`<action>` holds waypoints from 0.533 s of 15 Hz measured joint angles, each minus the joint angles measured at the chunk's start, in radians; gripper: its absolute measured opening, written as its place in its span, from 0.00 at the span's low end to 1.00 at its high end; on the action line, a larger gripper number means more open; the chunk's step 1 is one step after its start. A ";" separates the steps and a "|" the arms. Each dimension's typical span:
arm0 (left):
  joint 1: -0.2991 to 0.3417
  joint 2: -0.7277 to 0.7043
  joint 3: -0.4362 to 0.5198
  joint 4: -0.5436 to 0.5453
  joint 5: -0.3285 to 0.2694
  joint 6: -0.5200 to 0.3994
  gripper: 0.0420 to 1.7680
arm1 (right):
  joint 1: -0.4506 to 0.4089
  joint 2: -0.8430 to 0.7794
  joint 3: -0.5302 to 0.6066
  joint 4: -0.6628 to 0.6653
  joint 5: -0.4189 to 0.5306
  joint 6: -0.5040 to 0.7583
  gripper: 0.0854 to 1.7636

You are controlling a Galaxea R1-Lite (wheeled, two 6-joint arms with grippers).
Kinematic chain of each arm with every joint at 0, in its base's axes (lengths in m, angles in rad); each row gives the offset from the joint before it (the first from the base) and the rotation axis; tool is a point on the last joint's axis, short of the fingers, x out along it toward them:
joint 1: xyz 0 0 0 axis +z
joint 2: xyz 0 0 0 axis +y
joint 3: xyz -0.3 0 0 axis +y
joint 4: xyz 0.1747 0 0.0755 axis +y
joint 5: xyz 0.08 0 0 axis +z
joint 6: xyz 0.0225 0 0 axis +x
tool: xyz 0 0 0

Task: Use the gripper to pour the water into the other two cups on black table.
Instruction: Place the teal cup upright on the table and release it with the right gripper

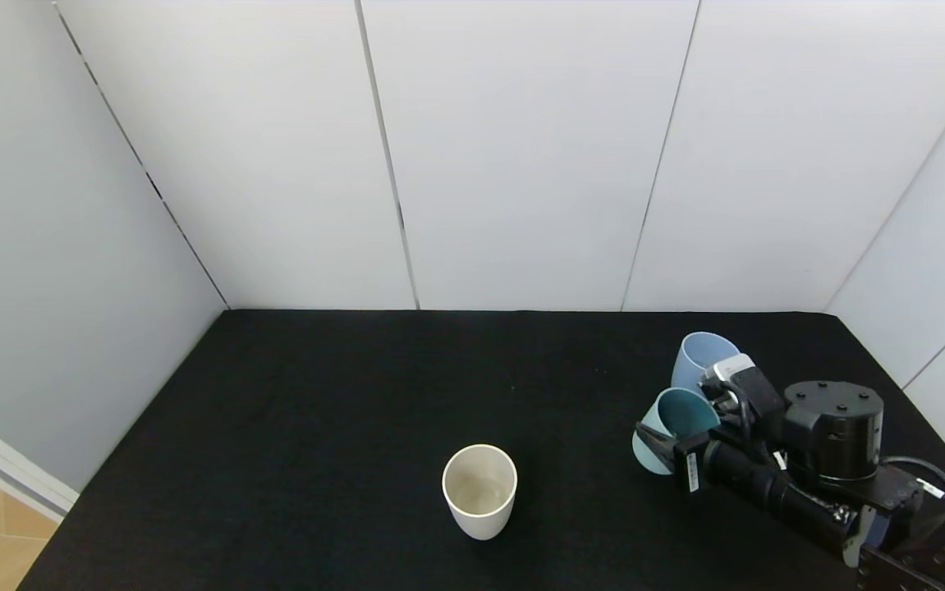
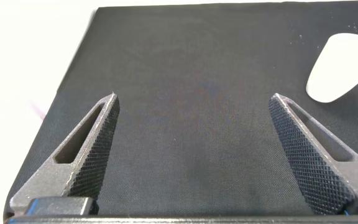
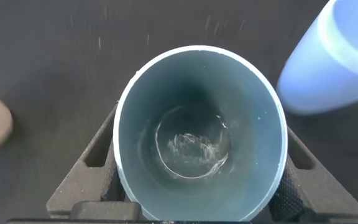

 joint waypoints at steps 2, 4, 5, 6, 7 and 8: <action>0.000 0.000 0.000 0.000 0.000 0.000 0.97 | 0.002 0.025 0.009 -0.002 0.000 0.001 0.68; -0.001 0.000 0.000 0.000 0.000 0.000 0.97 | 0.004 0.044 0.013 -0.002 0.000 0.001 0.68; 0.000 0.000 0.000 0.000 0.000 0.000 0.97 | 0.006 0.052 0.014 -0.002 0.000 0.000 0.68; 0.000 0.000 0.000 0.000 0.000 0.000 0.97 | 0.006 0.058 0.016 -0.003 0.000 0.000 0.68; 0.000 0.000 0.000 0.000 0.000 0.000 0.97 | 0.008 0.061 0.017 -0.003 0.001 0.000 0.68; 0.000 0.000 0.000 0.000 0.000 0.000 0.97 | 0.008 0.064 0.018 -0.003 0.001 0.000 0.68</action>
